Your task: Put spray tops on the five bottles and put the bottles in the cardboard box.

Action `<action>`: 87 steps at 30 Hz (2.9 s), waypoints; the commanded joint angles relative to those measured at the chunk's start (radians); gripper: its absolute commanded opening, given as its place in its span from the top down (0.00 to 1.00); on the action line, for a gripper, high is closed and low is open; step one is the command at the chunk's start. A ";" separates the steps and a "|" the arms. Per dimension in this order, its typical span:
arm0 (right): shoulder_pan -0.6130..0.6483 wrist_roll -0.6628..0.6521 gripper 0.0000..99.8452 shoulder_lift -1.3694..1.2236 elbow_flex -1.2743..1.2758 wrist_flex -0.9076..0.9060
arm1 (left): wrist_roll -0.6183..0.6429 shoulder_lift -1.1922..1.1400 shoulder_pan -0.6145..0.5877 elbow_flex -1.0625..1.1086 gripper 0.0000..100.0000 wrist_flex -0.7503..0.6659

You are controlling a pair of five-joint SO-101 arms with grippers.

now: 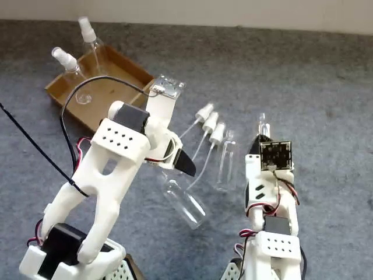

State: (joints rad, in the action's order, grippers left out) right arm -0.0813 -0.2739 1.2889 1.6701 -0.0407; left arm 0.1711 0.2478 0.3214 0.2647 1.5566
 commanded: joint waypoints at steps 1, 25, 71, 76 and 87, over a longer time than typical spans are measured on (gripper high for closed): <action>-0.010 0.000 1.00 0.010 0.154 0.027 | 0.098 0.002 0.010 -0.048 0.61 0.087; -0.008 -0.002 1.00 0.010 0.154 0.027 | 0.255 0.001 -0.071 0.231 0.61 -0.087; -0.008 -0.002 1.00 0.010 0.154 0.027 | 0.279 0.001 0.191 0.337 0.61 -0.130; -0.008 -0.002 1.00 0.010 0.154 0.027 | 0.408 -0.001 0.188 0.360 0.61 -0.195; -0.008 -0.002 1.00 0.010 0.154 0.027 | 0.531 -0.001 0.191 0.443 0.61 -0.376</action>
State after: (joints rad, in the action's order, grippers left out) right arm -0.0813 -0.2739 1.2889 1.6701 -0.0407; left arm 0.6743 0.2447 0.4948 0.7096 1.2037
